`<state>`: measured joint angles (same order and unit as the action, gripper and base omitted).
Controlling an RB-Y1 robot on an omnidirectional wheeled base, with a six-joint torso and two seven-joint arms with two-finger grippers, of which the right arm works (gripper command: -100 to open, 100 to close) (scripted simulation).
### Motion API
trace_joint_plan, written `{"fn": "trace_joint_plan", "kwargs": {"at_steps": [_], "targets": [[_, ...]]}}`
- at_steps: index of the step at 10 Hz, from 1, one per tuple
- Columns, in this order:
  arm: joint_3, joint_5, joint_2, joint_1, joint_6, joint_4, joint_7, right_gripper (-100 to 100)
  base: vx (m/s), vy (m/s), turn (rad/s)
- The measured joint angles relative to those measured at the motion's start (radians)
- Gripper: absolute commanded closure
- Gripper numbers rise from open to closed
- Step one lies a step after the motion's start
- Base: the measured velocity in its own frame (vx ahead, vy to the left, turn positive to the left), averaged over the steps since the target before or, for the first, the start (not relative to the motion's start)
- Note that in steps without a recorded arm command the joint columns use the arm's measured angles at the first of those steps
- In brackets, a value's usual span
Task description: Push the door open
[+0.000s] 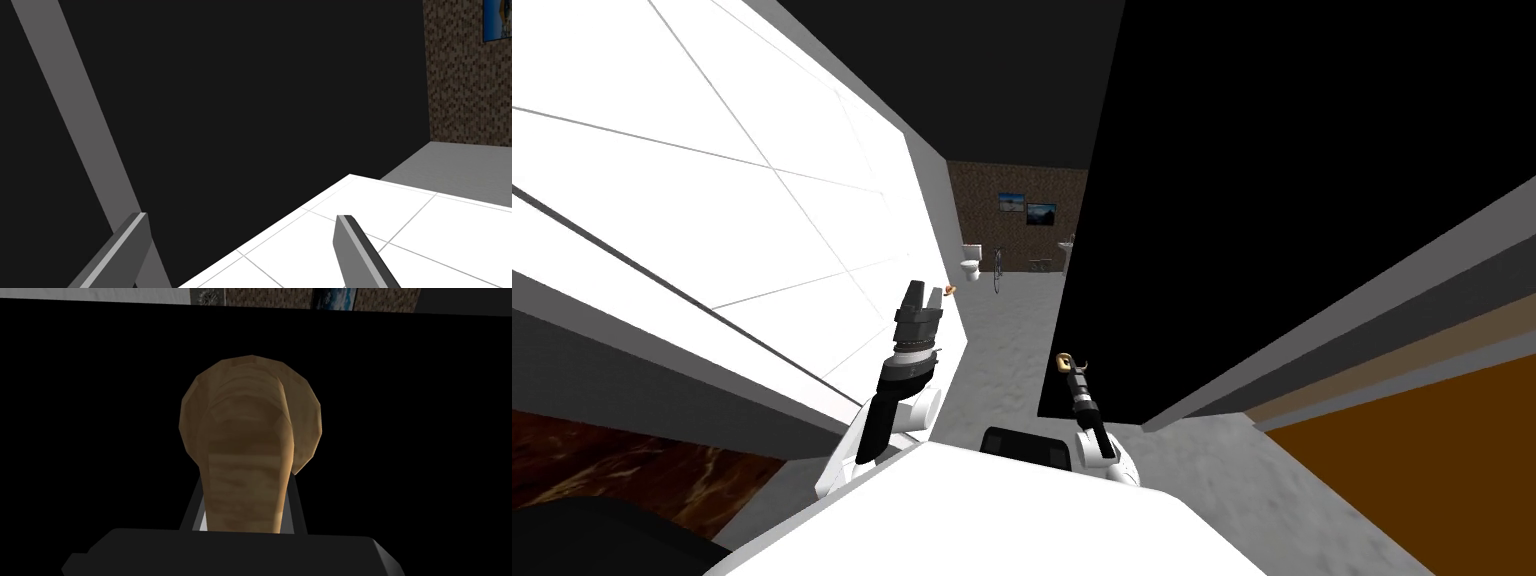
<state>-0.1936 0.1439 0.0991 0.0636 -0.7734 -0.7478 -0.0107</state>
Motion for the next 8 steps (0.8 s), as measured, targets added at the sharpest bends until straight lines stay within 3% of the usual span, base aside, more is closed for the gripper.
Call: {"fn": "trace_joint_plan", "kwargs": {"at_steps": [3,5,6,8], "targets": [[0.038,0.012,-0.005,-0.009,0.003,-0.013,0.019,100,0.184,0.103,-0.073],[0.066,0.023,0.001,-0.003,-0.003,0.004,0.021,100,0.157,0.101,-0.063],[0.077,0.028,0.0,-0.007,0.006,-0.008,0.026,100,0.157,0.08,-0.06],[0.106,0.038,-0.006,0.006,0.004,0.015,0.04,100,0.19,0.103,-0.08]]}}
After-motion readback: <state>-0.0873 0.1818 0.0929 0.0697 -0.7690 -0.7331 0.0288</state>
